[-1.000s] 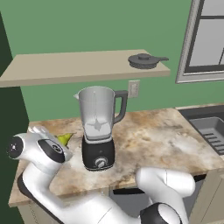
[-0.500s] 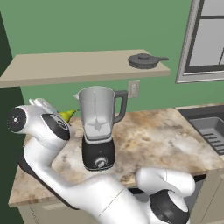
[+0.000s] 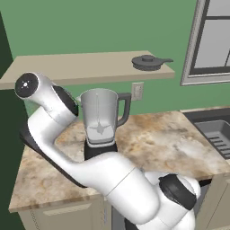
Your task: Open the blender lid, put the pear in the blender, close the lid, and start the blender.
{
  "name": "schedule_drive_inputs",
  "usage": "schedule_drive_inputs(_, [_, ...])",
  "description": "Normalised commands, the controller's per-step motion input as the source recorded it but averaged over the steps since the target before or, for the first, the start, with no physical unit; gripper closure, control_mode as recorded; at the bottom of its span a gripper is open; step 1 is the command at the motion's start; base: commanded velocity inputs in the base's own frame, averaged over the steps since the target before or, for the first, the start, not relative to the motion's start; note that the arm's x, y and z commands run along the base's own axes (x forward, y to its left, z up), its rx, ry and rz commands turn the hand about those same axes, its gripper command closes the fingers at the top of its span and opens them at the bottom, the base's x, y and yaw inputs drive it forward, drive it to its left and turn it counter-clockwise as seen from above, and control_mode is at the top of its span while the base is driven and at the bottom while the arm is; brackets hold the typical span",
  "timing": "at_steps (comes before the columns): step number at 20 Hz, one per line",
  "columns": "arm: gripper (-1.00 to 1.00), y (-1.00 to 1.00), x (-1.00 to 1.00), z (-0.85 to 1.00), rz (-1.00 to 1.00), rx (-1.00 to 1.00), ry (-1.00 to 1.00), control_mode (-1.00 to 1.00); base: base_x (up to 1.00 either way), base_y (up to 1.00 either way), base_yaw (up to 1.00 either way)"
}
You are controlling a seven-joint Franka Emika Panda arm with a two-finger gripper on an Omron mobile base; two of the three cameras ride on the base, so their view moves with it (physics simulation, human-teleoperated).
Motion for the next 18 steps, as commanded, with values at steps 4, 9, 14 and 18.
schedule_drive_inputs(4, [1.0,-0.93,0.32,0.41,0.02,0.25,-0.01,-1.0,0.0,0.0,0.0])
schedule_drive_inputs(9, [1.0,-0.54,-0.06,0.17,0.05,0.22,-0.13,-1.0,0.0,0.0,0.0])
schedule_drive_inputs(14, [1.0,-0.09,-0.32,0.0,0.02,0.16,-0.23,-1.0,0.0,0.0,0.0])
schedule_drive_inputs(18, [1.0,0.0,-0.13,0.24,0.0,0.13,-0.21,-1.0,0.0,0.0,0.0])
